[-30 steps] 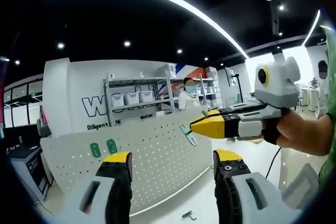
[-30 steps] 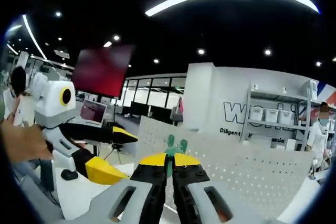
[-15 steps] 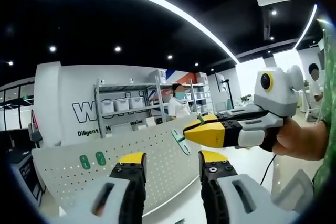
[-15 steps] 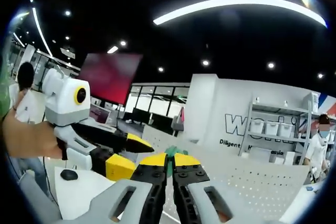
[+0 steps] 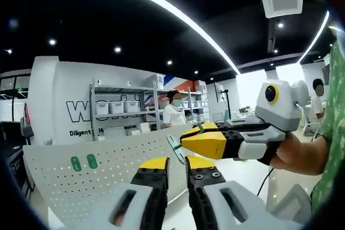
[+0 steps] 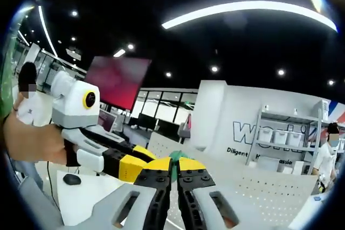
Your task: Insert the hook assembly into the mounting plate slot until the hook locks in place.
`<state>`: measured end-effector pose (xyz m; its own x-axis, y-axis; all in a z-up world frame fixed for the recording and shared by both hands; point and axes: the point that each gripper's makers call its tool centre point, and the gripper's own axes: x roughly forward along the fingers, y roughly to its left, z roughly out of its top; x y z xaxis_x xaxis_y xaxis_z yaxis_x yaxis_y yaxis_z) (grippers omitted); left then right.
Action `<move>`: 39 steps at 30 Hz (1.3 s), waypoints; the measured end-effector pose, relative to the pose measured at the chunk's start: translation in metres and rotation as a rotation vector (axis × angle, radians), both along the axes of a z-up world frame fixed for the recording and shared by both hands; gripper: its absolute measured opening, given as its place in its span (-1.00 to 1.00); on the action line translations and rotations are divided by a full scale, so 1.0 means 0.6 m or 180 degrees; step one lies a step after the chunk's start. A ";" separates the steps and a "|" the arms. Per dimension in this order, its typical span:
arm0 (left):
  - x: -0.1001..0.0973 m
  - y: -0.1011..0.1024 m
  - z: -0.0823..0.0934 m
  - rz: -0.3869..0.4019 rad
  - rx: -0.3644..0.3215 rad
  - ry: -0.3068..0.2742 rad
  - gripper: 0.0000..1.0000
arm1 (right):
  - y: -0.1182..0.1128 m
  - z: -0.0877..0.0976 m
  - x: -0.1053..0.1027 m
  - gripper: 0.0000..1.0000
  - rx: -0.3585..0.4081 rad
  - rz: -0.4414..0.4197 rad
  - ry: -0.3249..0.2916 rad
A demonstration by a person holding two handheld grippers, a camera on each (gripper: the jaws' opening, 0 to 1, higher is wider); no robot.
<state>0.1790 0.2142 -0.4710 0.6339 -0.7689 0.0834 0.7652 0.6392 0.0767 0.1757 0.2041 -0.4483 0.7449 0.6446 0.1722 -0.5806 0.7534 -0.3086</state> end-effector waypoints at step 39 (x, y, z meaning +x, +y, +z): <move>0.021 0.004 -0.009 0.0162 -0.0033 -0.0078 -0.64 | -0.001 -0.002 0.026 -0.99 0.0291 0.0059 0.0126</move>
